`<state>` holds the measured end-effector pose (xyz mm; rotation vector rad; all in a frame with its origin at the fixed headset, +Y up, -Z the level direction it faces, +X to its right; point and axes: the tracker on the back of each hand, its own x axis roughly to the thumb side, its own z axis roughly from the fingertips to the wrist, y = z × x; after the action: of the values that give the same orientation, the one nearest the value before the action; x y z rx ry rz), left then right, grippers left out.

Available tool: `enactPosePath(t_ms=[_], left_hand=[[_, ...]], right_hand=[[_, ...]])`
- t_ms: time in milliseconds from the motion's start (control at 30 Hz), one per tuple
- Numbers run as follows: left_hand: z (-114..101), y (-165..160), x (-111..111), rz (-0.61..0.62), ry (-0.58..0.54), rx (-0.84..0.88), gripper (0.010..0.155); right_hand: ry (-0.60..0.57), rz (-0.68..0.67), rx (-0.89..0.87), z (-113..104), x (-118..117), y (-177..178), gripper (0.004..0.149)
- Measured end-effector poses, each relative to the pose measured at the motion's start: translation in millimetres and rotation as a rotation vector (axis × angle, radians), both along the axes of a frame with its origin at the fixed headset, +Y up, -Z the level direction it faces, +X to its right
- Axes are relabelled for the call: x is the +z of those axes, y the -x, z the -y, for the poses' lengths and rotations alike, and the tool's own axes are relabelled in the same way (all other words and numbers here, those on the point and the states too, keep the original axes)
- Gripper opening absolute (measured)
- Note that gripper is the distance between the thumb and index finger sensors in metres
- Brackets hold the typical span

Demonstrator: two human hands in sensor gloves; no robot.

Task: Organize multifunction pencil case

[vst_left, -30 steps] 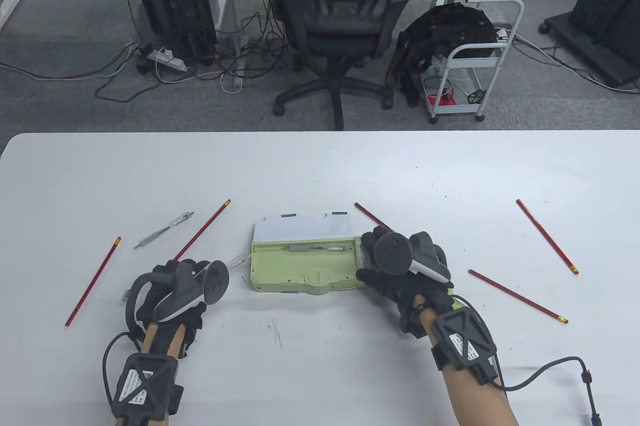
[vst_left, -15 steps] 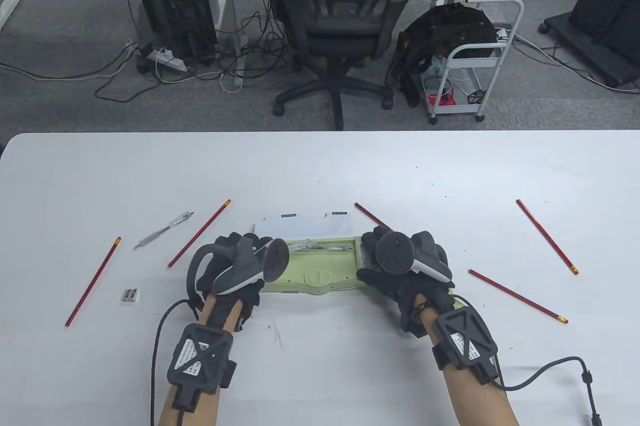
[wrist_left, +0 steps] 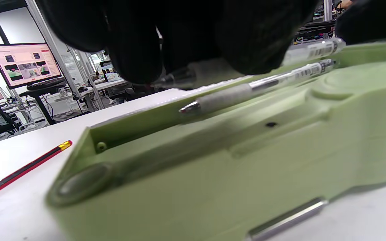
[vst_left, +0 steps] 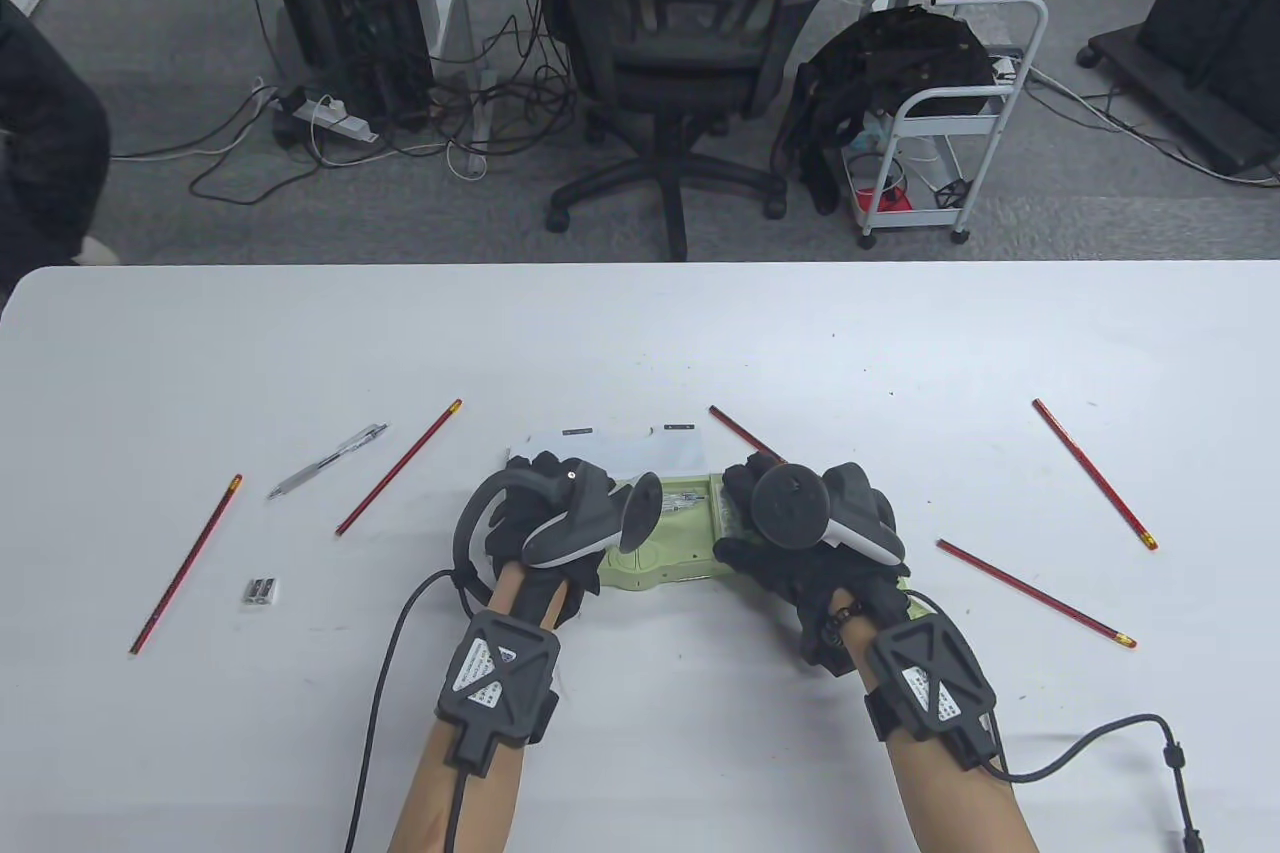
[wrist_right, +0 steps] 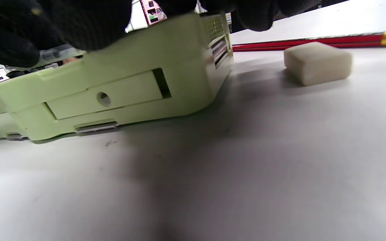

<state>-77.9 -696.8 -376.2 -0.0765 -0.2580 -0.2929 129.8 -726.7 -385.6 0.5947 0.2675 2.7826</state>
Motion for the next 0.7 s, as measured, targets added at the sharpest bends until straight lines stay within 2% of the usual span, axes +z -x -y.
enactPosePath(t_ms=[433, 567, 700], left_hand=[[3, -6, -2, 0.015, -0.054, 0.010, 0.044], [-2, 4, -2, 0.007, -0.068, 0.047, 0.047], [-15, 30, -2, -0.016, -0.079, 0.121, 0.050]], right_hand=[[0.001, 0.000, -0.003, 0, 0, 0, 0.081], [0.000, 0.000, -0.002, 0, 0, 0, 0.081], [0.001, 0.000, -0.002, 1, 0, 0, 0.081]])
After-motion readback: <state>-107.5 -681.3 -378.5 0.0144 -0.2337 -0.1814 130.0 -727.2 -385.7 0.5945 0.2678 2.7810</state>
